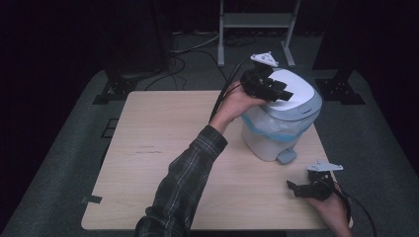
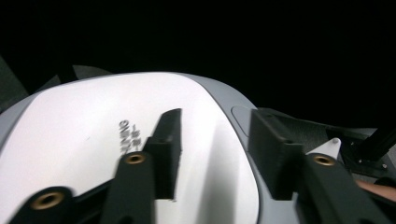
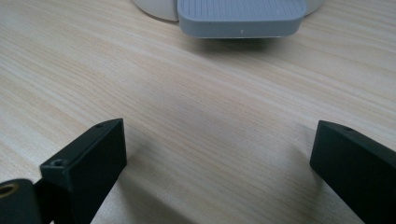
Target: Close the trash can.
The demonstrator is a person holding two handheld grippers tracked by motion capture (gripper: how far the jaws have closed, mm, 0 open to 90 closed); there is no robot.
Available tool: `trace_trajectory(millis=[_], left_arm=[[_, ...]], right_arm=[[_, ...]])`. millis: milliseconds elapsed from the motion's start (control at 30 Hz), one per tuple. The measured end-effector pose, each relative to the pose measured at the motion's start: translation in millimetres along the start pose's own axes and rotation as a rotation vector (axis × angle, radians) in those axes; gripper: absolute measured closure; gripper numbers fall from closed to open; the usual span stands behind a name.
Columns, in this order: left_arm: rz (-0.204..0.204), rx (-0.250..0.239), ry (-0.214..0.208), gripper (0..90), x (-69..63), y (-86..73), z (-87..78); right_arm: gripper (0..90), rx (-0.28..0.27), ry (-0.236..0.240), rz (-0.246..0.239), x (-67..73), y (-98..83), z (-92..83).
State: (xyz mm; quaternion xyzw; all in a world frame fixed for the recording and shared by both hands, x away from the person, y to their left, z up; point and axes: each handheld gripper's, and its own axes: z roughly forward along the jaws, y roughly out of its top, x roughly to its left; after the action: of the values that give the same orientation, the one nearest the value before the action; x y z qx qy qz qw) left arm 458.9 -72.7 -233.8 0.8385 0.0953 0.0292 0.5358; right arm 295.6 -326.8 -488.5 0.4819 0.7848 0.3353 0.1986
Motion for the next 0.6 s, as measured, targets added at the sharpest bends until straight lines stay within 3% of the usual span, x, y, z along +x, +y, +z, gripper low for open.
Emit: trace_trajectory(millis=[100,600], left_arm=[[0.0,0.008,0.021,36.8,0.0,-3.5,-9.4],[0.021,-0.02,0.095,18.7,-7.2,-21.5,-54.3]], right_arm=[[2.6,0.0,0.0,0.0,0.0,0.0,0.0],[2.6,0.001,0.001,0.0,-0.1,0.0,-0.1]])
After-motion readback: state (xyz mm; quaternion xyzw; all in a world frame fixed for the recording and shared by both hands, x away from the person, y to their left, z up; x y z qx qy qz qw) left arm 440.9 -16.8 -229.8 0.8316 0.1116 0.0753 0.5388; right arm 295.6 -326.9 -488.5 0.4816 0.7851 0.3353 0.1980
